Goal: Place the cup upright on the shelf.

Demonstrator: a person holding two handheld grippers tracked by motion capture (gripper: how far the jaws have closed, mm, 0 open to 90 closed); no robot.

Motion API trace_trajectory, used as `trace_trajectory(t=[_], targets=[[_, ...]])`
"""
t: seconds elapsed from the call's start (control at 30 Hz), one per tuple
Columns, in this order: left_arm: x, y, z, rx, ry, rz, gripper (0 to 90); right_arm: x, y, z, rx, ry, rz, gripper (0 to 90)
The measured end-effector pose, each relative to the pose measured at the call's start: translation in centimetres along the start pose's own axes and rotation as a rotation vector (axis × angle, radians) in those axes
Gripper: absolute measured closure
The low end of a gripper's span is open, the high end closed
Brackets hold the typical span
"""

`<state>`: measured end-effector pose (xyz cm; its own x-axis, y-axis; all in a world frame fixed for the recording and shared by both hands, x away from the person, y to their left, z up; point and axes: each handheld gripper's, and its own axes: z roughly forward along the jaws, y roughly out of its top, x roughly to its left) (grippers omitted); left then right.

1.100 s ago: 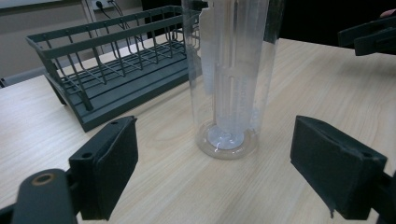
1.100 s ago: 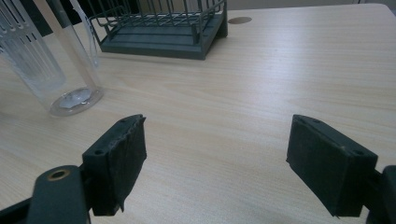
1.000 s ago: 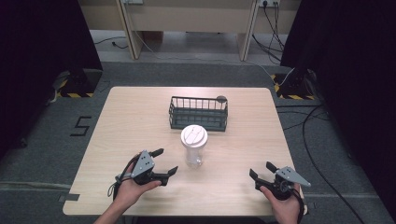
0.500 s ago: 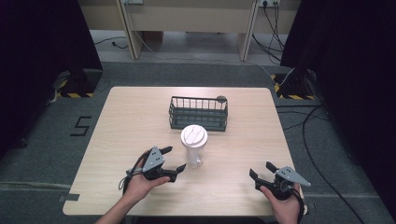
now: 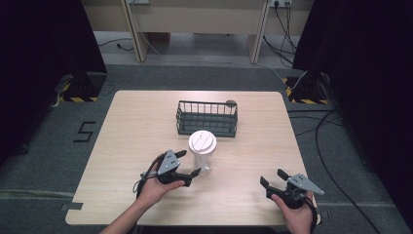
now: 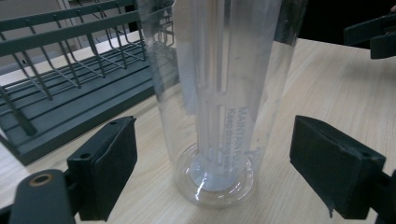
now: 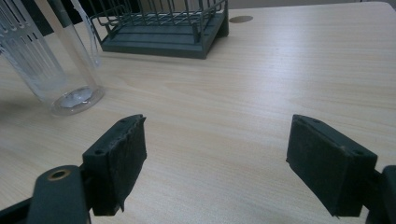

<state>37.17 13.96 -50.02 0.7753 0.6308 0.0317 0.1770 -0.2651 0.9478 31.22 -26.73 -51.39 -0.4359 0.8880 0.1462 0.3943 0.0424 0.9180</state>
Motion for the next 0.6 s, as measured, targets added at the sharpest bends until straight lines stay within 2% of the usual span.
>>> trace_trajectory(t=[0.33, 0.6], targets=[[-0.3, 0.3, 1.7, -0.002, -0.017, 0.003, 14.5, 0.0, 0.0, 0.0, 0.003, 0.001, -0.003, 20.5], [-0.2, 0.5, 3.0, -0.014, -0.019, -0.011, 14.3, 0.0, 0.0, 0.0, 0.005, 0.001, -0.005, 20.5]])
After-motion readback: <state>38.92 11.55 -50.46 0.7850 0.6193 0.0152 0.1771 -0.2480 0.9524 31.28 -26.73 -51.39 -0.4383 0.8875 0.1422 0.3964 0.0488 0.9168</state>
